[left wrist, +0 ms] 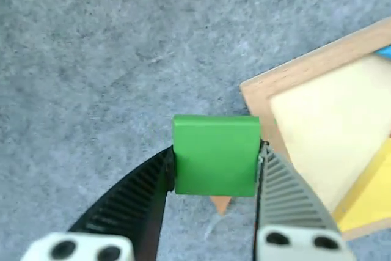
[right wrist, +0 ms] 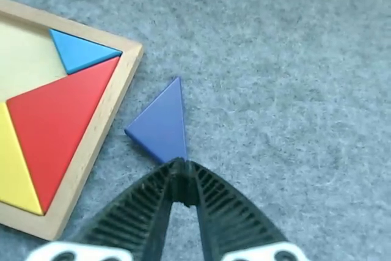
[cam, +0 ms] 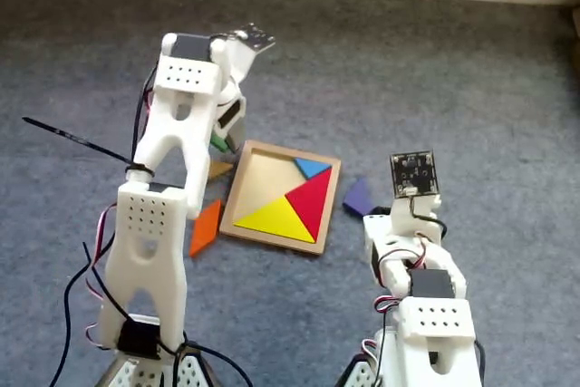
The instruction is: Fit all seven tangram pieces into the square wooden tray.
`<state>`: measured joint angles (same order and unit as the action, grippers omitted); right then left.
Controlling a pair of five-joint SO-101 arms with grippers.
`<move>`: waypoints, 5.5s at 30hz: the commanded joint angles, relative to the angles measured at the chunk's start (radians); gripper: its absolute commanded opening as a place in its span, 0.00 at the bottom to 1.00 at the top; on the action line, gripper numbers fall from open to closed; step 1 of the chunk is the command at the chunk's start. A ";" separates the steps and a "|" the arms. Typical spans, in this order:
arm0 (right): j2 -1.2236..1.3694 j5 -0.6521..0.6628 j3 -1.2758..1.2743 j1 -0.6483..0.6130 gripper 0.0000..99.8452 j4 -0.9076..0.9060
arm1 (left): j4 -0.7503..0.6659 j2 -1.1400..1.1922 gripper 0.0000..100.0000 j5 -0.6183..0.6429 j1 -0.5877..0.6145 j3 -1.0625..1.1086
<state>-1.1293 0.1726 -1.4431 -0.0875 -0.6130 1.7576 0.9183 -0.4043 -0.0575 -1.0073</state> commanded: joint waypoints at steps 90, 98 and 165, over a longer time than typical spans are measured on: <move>-0.022 0.048 0.004 0.015 0.01 0.022 | 0.009 -0.094 0.01 0.227 -0.137 -0.030; -0.022 0.051 0.004 0.015 0.01 0.022 | 0.009 -0.265 0.03 0.143 -0.033 0.223; -0.022 0.052 0.002 0.012 0.01 0.022 | -0.023 -0.050 0.23 -0.069 0.088 0.120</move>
<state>-1.1293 0.2125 -1.4431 -0.0875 -0.6130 1.7423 0.9306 -0.4626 0.0161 -0.8401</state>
